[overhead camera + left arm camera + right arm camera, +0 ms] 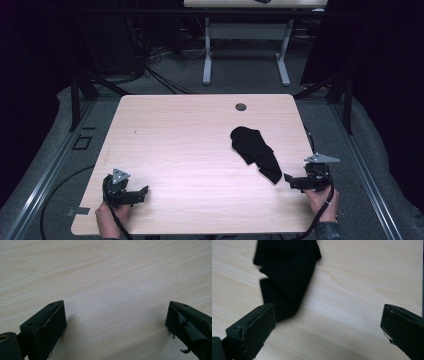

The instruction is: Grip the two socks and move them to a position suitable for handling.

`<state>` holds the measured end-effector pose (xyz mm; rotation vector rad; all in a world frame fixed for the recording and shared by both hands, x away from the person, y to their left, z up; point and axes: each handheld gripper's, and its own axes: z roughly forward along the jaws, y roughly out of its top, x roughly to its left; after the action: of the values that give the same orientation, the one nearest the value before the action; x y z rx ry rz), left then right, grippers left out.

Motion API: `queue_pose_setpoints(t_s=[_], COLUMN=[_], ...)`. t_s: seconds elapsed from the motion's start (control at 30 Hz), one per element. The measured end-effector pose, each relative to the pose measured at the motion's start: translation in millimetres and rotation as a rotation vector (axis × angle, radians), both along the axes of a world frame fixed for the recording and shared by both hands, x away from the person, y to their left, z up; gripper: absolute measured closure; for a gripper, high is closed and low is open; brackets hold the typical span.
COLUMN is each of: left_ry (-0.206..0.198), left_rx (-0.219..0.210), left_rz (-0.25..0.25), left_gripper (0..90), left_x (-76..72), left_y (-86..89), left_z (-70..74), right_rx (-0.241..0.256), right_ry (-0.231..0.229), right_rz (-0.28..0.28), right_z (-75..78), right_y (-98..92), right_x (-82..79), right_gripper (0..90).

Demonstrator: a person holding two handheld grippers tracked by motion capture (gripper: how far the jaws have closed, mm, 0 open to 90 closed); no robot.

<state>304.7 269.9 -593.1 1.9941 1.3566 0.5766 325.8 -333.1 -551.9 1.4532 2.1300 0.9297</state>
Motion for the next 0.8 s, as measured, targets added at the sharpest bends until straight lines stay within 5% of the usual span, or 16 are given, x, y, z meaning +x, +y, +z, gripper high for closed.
queue_pose_setpoints(t_s=[0.3, 0.57, 0.8], left_ry=[0.0, 0.0, 0.0], left_rx=[0.0, 0.0, 0.0], left_rz=[0.0, 0.0, 0.0], left_gripper=[3.1, 3.1, 3.1], left_x=[0.0, 0.0, 0.0], left_y=[0.0, 0.0, 0.0], left_z=[0.0, 0.0, 0.0], right_rx=[-0.011, -0.021, -0.075], right_ry=[0.014, 0.068, 0.154], right_rz=[0.117, 0.16, 0.116], right_z=[27.1, 19.2, 0.6], right_y=[44.4, 74.9, 89.3], right_x=[33.4, 67.1, 89.3], right_gripper=[0.0, 5.8, 22.8])
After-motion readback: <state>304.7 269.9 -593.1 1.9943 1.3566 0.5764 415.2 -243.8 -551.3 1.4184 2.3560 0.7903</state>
